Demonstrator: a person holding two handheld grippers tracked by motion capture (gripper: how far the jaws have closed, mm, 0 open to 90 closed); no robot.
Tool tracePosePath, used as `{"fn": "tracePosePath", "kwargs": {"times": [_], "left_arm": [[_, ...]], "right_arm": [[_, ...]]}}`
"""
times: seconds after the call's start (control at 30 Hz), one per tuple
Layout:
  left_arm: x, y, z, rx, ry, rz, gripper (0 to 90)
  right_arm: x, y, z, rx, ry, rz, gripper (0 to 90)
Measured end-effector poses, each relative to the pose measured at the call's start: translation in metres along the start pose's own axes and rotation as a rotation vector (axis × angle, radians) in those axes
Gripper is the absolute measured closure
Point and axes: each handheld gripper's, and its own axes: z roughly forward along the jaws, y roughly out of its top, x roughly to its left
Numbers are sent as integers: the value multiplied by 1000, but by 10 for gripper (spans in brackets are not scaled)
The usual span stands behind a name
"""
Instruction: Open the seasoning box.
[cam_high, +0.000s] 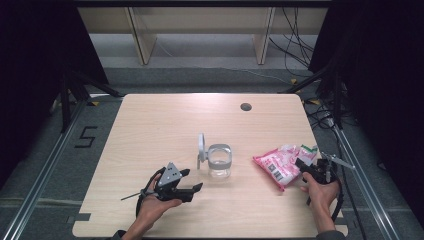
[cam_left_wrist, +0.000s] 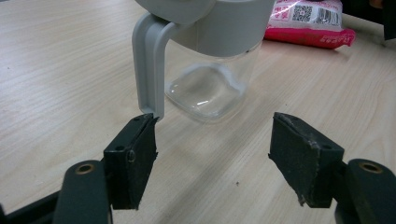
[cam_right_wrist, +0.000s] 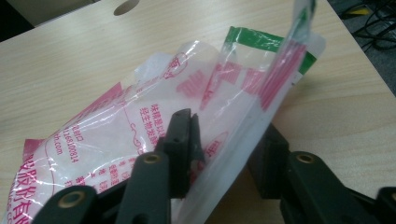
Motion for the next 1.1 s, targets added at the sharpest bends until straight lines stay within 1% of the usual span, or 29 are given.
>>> {"fn": "tracePosePath", "kwargs": {"times": [0.03,0.1,0.13,0.17,0.2,0.27,0.3,0.33,0.37,0.4,0.43,0.5,0.53,0.57,0.6,0.63,0.67,0.7,0.73,0.8,0.83,0.87,0.9,0.93,0.97,1.0,1.03,1.07,1.1], "left_arm": [[1,0,0,0,-2,17,311],[1,0,0,0,-2,15,311],[1,0,0,-1,-2,15,311],[1,0,0,-1,-2,16,311],[0,0,0,-1,0,-8,311],[0,0,-1,9,3,0,311],[-1,0,0,-1,0,-12,311],[0,0,0,0,-1,-3,311],[0,0,0,-6,-4,4,311],[2,0,0,3,-4,26,311],[1,0,0,2,-3,22,311],[1,0,0,-1,-7,20,311],[1,0,0,4,-6,18,311],[1,0,0,4,-6,18,311],[0,0,0,5,-3,-3,311],[-1,0,0,7,-2,-3,311],[-1,0,0,6,-3,-5,311],[0,0,0,4,-3,-6,311],[0,0,0,4,-3,-6,311],[1,1,0,4,-7,12,311],[1,1,1,3,-11,15,311],[1,1,1,-2,-13,5,311],[-1,0,2,-2,-11,-23,311],[0,0,2,-1,-10,-17,311],[0,0,2,-1,-11,-18,311],[0,0,2,-2,-11,-17,311],[1,0,2,0,-11,-16,311],[0,0,2,-2,-11,-17,311],[0,0,2,4,-4,-19,311]], "right_arm": [[-2,0,3,-14,10,-18,691],[-1,1,3,-8,14,-17,704],[-1,1,3,-3,22,-27,727],[-2,2,4,-13,26,-52,753],[1,2,5,-18,23,-47,781],[2,2,5,-20,23,-55,792],[0,3,6,-24,26,-94,805],[2,3,6,-23,32,-66,818],[2,3,6,-23,38,-67,826],[1,4,6,-19,38,-81,834],[0,5,7,-30,41,-108,844],[-1,6,7,-28,42,-141,855],[4,6,6,-13,43,-101,863],[4,6,6,-13,43,-101,863],[3,6,7,-18,43,-127,866],[0,8,6,-10,48,-173,870],[2,7,7,-25,50,-146,873],[3,7,6,-35,76,-134,877],[3,7,6,-35,76,-134,877],[3,9,5,-48,82,-149,879],[4,10,2,-44,86,-153,881],[4,10,2,-44,86,-153,881],[3,10,3,-66,95,-176,882],[7,10,0,-35,90,-140,884],[6,10,1,-51,105,-152,885],[6,10,1,-51,105,-152,885],[4,11,1,-76,114,-169,886],[6,11,-2,-54,113,-157,886],[7,12,-2,-73,145,-163,887]]}}
